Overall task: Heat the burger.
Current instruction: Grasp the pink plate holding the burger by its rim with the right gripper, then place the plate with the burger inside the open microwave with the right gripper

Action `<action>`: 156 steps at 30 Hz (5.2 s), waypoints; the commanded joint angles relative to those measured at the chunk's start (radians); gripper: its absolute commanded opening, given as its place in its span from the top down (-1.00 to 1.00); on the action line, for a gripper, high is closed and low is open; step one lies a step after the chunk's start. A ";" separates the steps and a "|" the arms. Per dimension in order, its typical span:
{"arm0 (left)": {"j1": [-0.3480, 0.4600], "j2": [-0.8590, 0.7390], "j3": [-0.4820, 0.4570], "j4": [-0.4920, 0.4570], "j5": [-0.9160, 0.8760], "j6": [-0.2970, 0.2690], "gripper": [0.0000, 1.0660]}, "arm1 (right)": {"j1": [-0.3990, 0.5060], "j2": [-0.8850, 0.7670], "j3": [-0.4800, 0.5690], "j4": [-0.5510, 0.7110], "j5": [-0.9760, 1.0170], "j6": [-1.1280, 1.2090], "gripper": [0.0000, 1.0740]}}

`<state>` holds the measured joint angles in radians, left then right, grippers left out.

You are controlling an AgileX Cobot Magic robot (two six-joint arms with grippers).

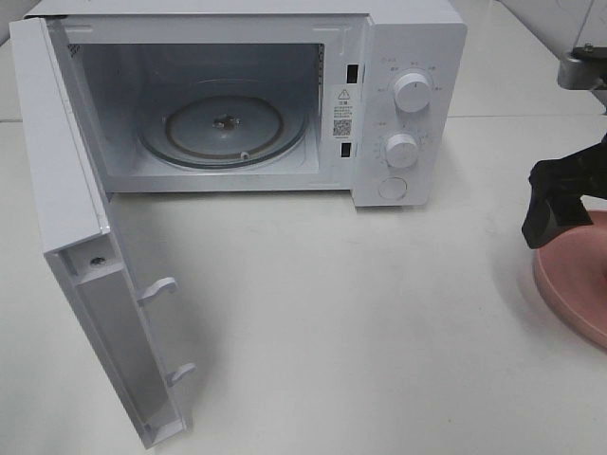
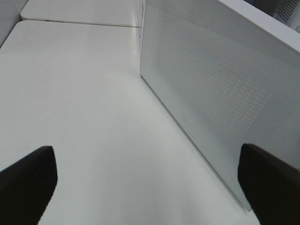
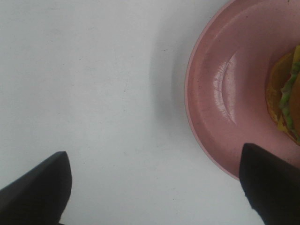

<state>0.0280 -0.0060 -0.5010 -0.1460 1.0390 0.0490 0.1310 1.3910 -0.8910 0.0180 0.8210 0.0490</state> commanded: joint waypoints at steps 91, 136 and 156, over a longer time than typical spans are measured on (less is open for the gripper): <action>-0.003 -0.019 0.003 -0.001 -0.003 0.002 -0.92 | -0.063 0.498 -0.004 -0.072 -0.310 0.073 1.00; -0.003 -0.019 0.003 -0.001 -0.003 0.002 -0.92 | 0.118 0.343 -0.004 -0.500 -0.049 0.477 1.00; -0.003 -0.019 0.003 -0.001 -0.003 0.002 -0.92 | 0.246 0.203 0.003 -0.524 0.093 0.470 1.00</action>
<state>0.0280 -0.0060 -0.5010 -0.1460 1.0390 0.0500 0.3670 1.6140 -0.8900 -0.4450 0.8740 0.5220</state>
